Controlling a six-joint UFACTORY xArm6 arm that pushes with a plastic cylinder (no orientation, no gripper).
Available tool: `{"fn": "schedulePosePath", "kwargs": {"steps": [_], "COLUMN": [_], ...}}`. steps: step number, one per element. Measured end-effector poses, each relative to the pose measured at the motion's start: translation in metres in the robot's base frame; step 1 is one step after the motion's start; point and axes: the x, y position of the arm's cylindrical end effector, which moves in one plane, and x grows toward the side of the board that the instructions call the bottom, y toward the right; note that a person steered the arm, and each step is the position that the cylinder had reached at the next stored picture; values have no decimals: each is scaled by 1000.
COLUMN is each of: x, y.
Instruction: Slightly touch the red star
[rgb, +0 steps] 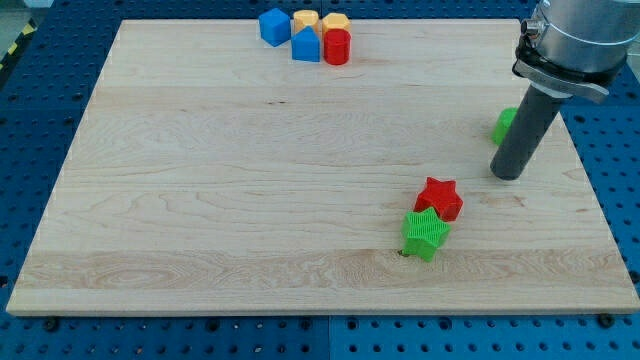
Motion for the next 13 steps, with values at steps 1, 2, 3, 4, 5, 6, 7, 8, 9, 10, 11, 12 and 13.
{"fn": "schedulePosePath", "kwargs": {"steps": [1,2,3,4,5,6,7,8,9,10,11,12,13], "x": [0,0,2,20,20,14,8,8,-7,-17,-29,-37,-37], "y": [0,0,-14,-133,-193,-220,-218,-218,-231,-232,-218,-212,-212]}}
